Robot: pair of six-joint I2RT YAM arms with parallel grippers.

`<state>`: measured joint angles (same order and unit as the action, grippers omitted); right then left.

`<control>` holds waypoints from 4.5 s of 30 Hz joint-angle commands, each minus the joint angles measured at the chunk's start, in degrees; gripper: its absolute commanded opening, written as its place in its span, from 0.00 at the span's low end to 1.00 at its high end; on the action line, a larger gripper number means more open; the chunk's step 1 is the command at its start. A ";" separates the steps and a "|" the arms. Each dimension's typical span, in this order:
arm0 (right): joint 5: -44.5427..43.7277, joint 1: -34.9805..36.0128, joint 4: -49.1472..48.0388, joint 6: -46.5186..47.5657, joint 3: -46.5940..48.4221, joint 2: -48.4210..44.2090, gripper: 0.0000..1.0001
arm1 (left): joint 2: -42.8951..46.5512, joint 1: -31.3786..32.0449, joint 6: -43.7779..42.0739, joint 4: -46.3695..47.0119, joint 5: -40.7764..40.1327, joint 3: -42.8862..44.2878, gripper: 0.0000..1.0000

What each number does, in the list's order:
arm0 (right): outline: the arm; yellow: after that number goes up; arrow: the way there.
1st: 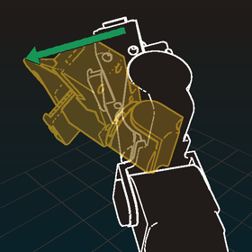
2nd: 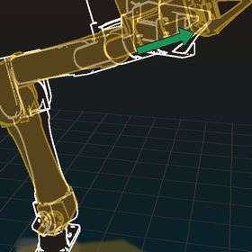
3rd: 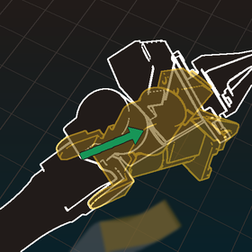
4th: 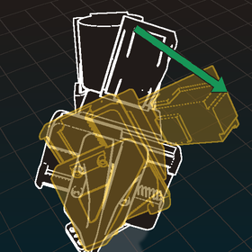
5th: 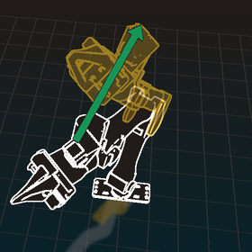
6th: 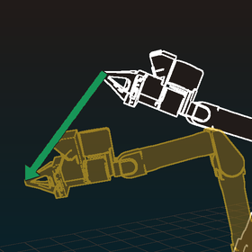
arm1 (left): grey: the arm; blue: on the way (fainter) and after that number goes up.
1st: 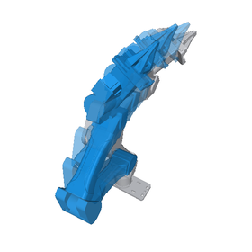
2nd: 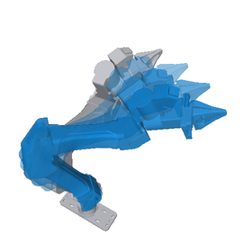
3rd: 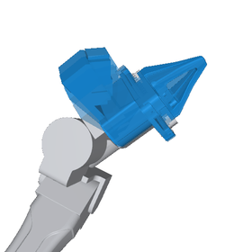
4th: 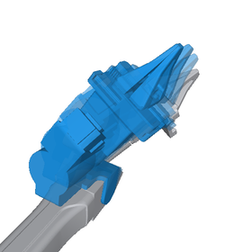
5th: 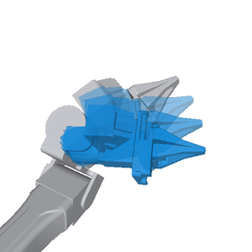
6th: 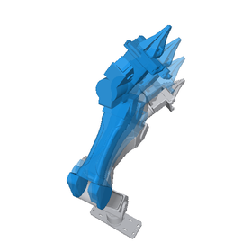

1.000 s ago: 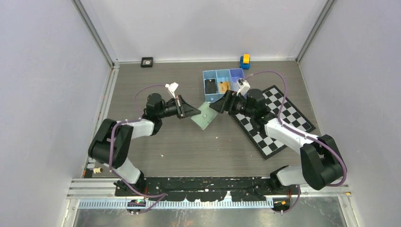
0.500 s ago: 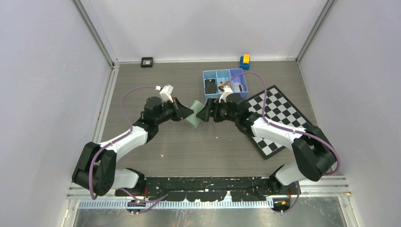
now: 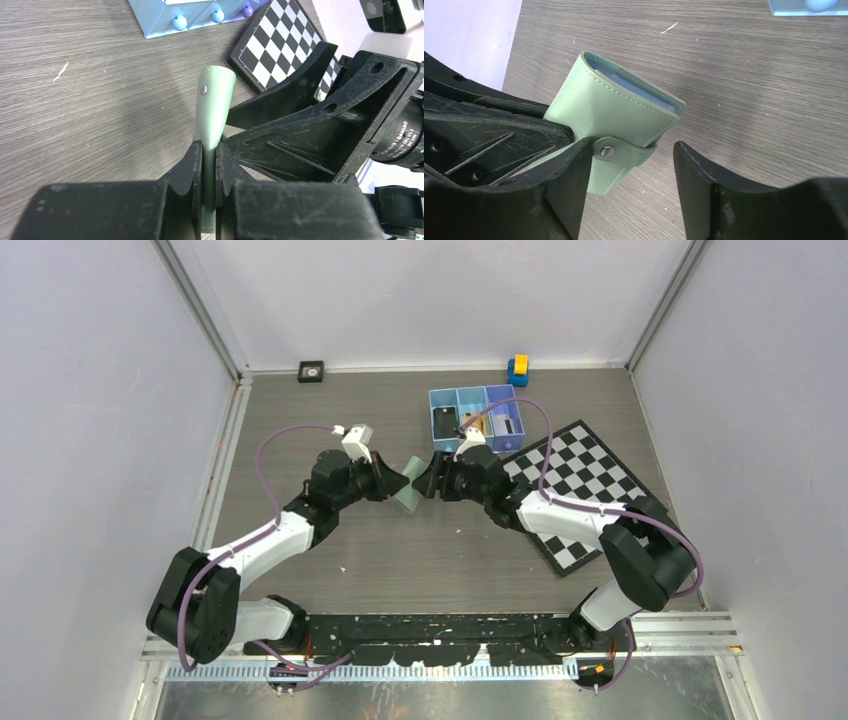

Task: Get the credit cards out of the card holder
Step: Open the card holder at the center of the board.

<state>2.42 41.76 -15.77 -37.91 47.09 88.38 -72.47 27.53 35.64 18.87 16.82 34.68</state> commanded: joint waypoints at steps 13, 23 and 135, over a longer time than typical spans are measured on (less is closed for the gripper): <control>-7.97 0.15 11.22 2.34 8.09 5.31 0.43 | 9.69 0.75 -3.13 3.16 -6.09 -2.36 0.00; -21.20 0.18 31.55 3.19 19.59 10.59 0.36 | 9.86 0.77 -2.95 3.06 -7.14 -2.78 0.00; -1.73 -2.51 8.89 3.36 1.72 -0.41 0.01 | -21.98 1.73 -11.31 -25.92 -3.93 21.40 0.13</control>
<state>1.98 40.32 -5.48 -33.32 48.31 90.59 -95.92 30.52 23.55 -7.51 11.51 57.49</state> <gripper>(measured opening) 0.048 0.221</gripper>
